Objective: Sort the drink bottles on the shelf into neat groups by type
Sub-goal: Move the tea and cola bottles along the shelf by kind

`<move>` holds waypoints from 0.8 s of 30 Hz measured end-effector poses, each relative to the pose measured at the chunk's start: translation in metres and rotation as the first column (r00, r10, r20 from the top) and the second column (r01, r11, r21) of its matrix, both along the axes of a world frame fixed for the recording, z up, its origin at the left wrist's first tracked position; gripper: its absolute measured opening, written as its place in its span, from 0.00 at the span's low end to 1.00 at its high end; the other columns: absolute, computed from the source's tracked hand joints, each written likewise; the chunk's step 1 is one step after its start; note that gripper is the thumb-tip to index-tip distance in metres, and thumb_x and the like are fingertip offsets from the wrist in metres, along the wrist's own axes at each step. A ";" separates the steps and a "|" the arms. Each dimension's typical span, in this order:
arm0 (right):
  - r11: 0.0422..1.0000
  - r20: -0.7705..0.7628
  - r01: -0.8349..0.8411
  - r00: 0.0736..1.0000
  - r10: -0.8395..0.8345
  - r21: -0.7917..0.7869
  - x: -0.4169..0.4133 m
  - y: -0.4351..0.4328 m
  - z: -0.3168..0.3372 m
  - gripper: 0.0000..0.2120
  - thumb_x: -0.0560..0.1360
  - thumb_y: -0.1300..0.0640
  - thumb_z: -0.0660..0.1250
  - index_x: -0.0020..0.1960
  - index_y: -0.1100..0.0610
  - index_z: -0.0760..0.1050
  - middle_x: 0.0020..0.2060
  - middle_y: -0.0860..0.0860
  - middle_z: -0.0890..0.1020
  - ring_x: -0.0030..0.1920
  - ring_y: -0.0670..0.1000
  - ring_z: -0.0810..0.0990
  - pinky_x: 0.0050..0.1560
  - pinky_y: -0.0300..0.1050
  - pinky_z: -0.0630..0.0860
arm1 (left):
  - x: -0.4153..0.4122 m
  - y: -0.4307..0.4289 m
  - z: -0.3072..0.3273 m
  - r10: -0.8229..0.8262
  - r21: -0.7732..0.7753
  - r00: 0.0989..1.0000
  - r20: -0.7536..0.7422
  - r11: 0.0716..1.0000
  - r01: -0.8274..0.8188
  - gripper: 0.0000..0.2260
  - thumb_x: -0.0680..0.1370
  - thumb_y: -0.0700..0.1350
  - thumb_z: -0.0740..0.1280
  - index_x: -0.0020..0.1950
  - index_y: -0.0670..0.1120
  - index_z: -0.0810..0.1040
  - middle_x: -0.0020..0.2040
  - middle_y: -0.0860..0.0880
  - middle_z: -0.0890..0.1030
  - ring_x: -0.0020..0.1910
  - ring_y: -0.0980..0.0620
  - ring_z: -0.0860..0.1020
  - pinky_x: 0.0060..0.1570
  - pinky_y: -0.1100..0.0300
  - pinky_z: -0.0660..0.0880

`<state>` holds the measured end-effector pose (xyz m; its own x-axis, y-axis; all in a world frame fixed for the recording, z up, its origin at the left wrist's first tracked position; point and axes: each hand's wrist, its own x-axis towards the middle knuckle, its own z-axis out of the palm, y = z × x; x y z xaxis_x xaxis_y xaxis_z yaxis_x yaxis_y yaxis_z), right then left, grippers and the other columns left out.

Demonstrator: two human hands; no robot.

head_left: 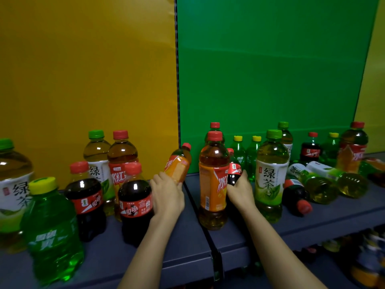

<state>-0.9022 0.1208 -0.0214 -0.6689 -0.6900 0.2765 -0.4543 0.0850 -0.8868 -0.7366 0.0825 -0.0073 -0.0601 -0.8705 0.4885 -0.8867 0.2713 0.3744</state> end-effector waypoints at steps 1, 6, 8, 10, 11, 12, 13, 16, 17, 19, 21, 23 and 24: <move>0.999 0.030 -0.009 0.999 0.010 -0.037 0.001 0.001 -0.001 0.34 0.70 0.53 0.71 0.69 0.58 0.59 0.62 0.58 0.73 0.63 0.58 0.73 0.61 0.53 0.71 | 0.000 0.002 -0.001 -0.018 -0.004 0.999 -0.045 1.000 0.018 0.21 0.79 0.51 0.59 0.65 0.39 0.63 0.63 0.41 0.70 0.63 0.45 0.68 0.61 0.55 0.65; 0.985 0.079 -0.053 0.995 0.066 -0.163 0.010 0.010 -0.007 0.38 0.67 0.59 0.75 0.70 0.60 0.57 0.64 0.58 0.71 0.64 0.54 0.71 0.61 0.46 0.68 | 0.003 0.012 -0.006 -0.106 -0.018 0.968 -0.227 0.994 0.105 0.29 0.78 0.50 0.62 0.71 0.35 0.54 0.68 0.39 0.65 0.67 0.42 0.65 0.63 0.53 0.64; 0.976 0.082 -0.073 0.992 0.091 -0.206 0.014 0.014 -0.008 0.37 0.68 0.62 0.74 0.69 0.60 0.55 0.63 0.58 0.71 0.60 0.51 0.70 0.59 0.42 0.67 | 0.005 0.014 -0.007 -0.157 -0.005 0.933 -0.325 0.986 0.164 0.32 0.77 0.48 0.63 0.72 0.34 0.52 0.69 0.37 0.63 0.68 0.41 0.63 0.65 0.52 0.63; 0.967 0.083 -0.091 0.990 0.114 -0.239 0.016 0.018 -0.009 0.38 0.68 0.63 0.72 0.69 0.61 0.52 0.64 0.57 0.70 0.59 0.48 0.68 0.59 0.40 0.65 | 0.007 0.018 -0.009 -0.193 0.006 0.890 -0.413 0.977 0.215 0.33 0.77 0.46 0.64 0.73 0.34 0.49 0.71 0.36 0.60 0.70 0.40 0.62 0.67 0.51 0.62; 0.963 0.085 -0.101 0.988 0.126 -0.250 0.016 0.019 -0.009 0.39 0.69 0.63 0.72 0.70 0.60 0.51 0.65 0.57 0.69 0.61 0.49 0.68 0.60 0.40 0.64 | 0.009 0.020 -0.010 -0.203 0.007 0.875 -0.440 0.973 0.230 0.34 0.77 0.45 0.65 0.73 0.34 0.48 0.71 0.35 0.59 0.70 0.40 0.61 0.68 0.51 0.62; 0.961 0.086 -0.114 0.986 0.140 -0.250 0.016 0.020 -0.010 0.41 0.68 0.63 0.72 0.72 0.60 0.49 0.66 0.57 0.68 0.64 0.51 0.68 0.61 0.41 0.63 | 0.010 0.022 -0.011 -0.213 0.005 0.863 -0.458 0.970 0.243 0.35 0.77 0.44 0.65 0.73 0.34 0.47 0.72 0.35 0.58 0.71 0.39 0.60 0.69 0.51 0.61; 0.961 0.081 -0.132 0.984 0.156 -0.244 0.016 0.021 -0.010 0.43 0.68 0.63 0.73 0.73 0.59 0.49 0.67 0.56 0.67 0.67 0.52 0.67 0.61 0.41 0.62 | 0.012 0.023 -0.012 -0.227 0.002 0.851 -0.474 0.966 0.259 0.35 0.76 0.44 0.65 0.73 0.34 0.46 0.72 0.35 0.57 0.71 0.40 0.60 0.69 0.51 0.61; 0.960 0.094 -0.172 0.976 0.196 -0.223 0.016 0.025 -0.012 0.40 0.68 0.64 0.73 0.72 0.58 0.54 0.67 0.56 0.68 0.68 0.53 0.67 0.62 0.42 0.64 | 0.016 0.026 -0.012 -0.269 -0.008 0.812 -0.517 0.951 0.310 0.36 0.76 0.42 0.66 0.73 0.35 0.46 0.71 0.36 0.58 0.71 0.40 0.60 0.69 0.52 0.60; 0.959 0.106 -0.179 0.973 0.206 -0.218 0.016 0.026 -0.013 0.39 0.68 0.65 0.72 0.72 0.58 0.55 0.67 0.57 0.68 0.68 0.53 0.67 0.62 0.44 0.64 | 0.016 0.027 -0.012 -0.276 -0.012 0.803 -0.529 0.948 0.318 0.36 0.76 0.42 0.66 0.73 0.35 0.46 0.71 0.36 0.58 0.71 0.41 0.60 0.68 0.52 0.61; 0.960 0.130 -0.191 0.967 0.219 -0.203 0.016 0.029 -0.013 0.40 0.69 0.65 0.72 0.73 0.57 0.53 0.67 0.56 0.68 0.68 0.54 0.67 0.63 0.46 0.64 | 0.016 0.028 -0.012 -0.279 -0.017 0.791 -0.545 0.946 0.322 0.36 0.76 0.42 0.66 0.73 0.35 0.46 0.71 0.36 0.58 0.71 0.41 0.60 0.68 0.52 0.61; 0.963 0.141 -0.194 0.965 0.222 -0.189 0.018 0.031 -0.013 0.39 0.69 0.64 0.71 0.73 0.57 0.52 0.67 0.57 0.69 0.68 0.55 0.67 0.64 0.48 0.65 | 0.015 0.029 -0.013 -0.270 -0.011 0.788 -0.553 0.948 0.317 0.36 0.76 0.42 0.66 0.74 0.35 0.46 0.72 0.36 0.58 0.71 0.41 0.60 0.68 0.51 0.61; 0.972 0.127 -0.176 0.972 0.197 -0.159 0.020 0.035 -0.012 0.39 0.70 0.62 0.71 0.73 0.57 0.53 0.67 0.57 0.69 0.67 0.55 0.68 0.64 0.48 0.66 | 0.016 0.031 -0.016 -0.272 -0.004 0.788 -0.552 0.946 0.324 0.35 0.77 0.42 0.64 0.74 0.35 0.43 0.74 0.37 0.55 0.73 0.41 0.57 0.71 0.50 0.59; 0.976 0.115 -0.165 0.976 0.182 -0.141 0.021 0.037 -0.011 0.38 0.70 0.61 0.71 0.73 0.57 0.54 0.67 0.57 0.70 0.67 0.55 0.69 0.63 0.48 0.66 | 0.017 0.033 -0.018 -0.280 -0.002 0.790 -0.546 0.943 0.332 0.35 0.78 0.42 0.62 0.74 0.36 0.41 0.75 0.38 0.52 0.74 0.41 0.55 0.72 0.50 0.57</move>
